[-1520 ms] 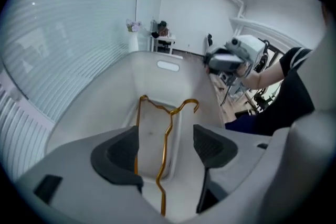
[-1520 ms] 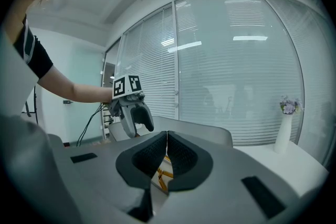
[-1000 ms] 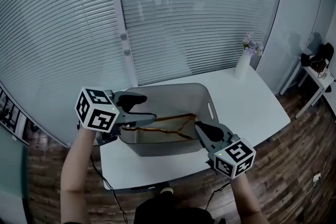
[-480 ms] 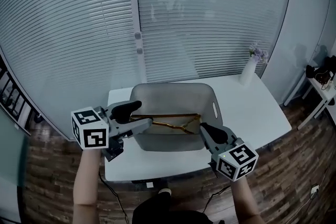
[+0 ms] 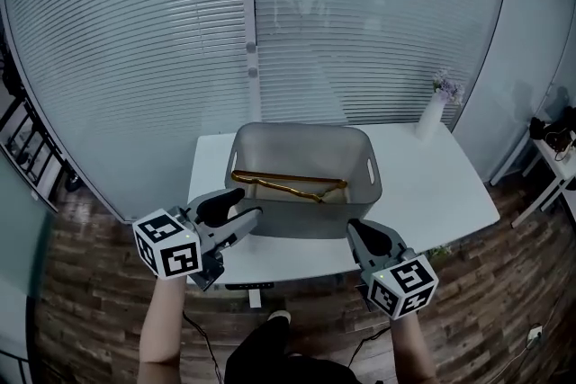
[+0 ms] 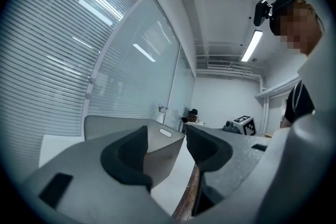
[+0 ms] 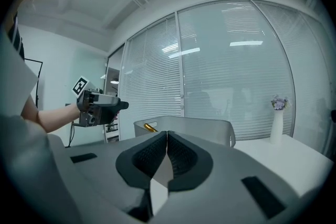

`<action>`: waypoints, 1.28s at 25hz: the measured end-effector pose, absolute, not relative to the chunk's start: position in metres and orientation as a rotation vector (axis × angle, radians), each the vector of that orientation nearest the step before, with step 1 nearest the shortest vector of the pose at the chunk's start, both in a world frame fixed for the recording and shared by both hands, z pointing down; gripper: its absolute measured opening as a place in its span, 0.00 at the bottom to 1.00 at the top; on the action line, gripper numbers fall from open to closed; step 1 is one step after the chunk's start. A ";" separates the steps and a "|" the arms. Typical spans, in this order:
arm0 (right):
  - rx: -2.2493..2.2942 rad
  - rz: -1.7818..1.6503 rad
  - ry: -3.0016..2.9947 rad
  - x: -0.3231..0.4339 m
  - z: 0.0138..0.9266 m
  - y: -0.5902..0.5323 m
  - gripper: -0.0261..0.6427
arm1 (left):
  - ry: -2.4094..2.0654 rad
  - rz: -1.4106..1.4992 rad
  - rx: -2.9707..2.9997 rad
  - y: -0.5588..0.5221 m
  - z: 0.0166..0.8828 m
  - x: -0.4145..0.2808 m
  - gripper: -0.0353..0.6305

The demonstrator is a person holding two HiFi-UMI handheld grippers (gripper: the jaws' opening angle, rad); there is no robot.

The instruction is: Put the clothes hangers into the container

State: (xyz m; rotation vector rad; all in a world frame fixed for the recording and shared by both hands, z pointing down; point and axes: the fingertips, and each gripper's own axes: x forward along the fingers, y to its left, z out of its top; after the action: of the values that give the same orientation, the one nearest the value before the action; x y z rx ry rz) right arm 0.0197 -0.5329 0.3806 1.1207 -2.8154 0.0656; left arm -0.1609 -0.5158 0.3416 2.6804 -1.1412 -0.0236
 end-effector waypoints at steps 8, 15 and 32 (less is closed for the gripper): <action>1.159 0.124 -2.818 0.034 0.395 -0.502 0.08 | -1.465 -0.081 2.565 -0.480 0.371 -0.171 0.23; 1.205 0.157 -2.815 0.037 0.410 -0.488 0.08 | -1.667 0.013 2.524 -0.453 0.399 -0.169 0.18; 1.151 0.254 -2.819 0.011 0.442 -0.453 0.08 | -1.853 0.052 2.421 -0.406 0.444 -0.178 0.07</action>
State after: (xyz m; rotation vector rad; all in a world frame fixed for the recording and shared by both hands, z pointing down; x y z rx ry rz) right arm 0.0114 -0.4527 0.4422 1.1507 -2.8188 0.2542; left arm -0.1781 -0.4064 0.4443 2.4207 -1.8535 0.0515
